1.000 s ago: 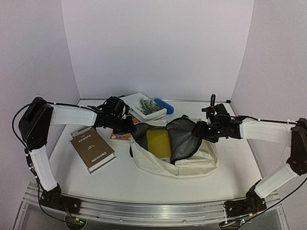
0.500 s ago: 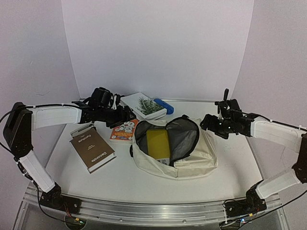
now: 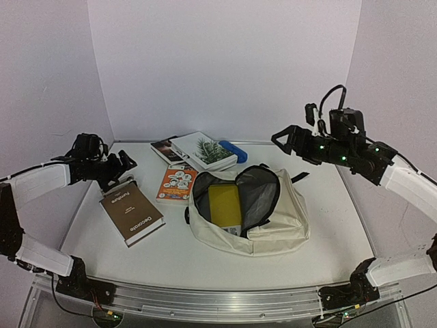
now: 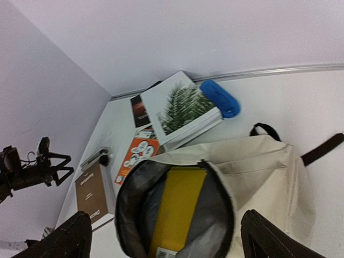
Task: Pack the student bag
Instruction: Pick up the book from the center of the board.
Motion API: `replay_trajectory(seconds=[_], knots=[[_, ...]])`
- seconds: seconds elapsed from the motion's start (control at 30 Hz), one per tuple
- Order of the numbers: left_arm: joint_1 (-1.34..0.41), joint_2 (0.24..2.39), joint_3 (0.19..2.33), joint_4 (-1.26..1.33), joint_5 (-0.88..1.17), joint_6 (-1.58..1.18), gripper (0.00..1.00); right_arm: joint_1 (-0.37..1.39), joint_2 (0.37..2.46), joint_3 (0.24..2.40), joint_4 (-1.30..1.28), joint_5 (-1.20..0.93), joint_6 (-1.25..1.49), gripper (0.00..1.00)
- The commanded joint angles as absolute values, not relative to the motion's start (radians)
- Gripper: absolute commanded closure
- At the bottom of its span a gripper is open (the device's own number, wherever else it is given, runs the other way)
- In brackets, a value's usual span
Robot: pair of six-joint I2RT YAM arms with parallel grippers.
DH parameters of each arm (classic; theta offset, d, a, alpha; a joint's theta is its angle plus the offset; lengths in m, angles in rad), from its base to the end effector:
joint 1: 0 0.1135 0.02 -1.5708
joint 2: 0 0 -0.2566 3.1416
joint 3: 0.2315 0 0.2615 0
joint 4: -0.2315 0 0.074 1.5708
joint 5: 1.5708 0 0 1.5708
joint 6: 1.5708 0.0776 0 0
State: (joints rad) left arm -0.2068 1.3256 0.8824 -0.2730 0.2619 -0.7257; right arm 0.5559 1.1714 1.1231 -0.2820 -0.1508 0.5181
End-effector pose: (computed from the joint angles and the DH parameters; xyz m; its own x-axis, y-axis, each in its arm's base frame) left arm 0.3147 -0.0865 0.2097 -0.7391 -0.4999 -0.4514 -0.1351 0.7666 -0.6278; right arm 0.2656 0.1787 0.3487 -0.5575 0.2301 -0.7977 -0.4217 0.7492 0.5108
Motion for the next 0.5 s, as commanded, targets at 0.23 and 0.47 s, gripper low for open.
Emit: replay_trajectory(seconds=[0.23,0.47], knots=[[0.091,1.129,0.639,-0.274,0.257,-0.835,0.0,0.926,1.542,1.315,-0.064,-0.206,0.575,0.2],[0.096,1.074,0.562,-0.244,0.228,-0.875,0.0,1.039,1.865,1.478,0.1,-0.372,0.67,0.26]])
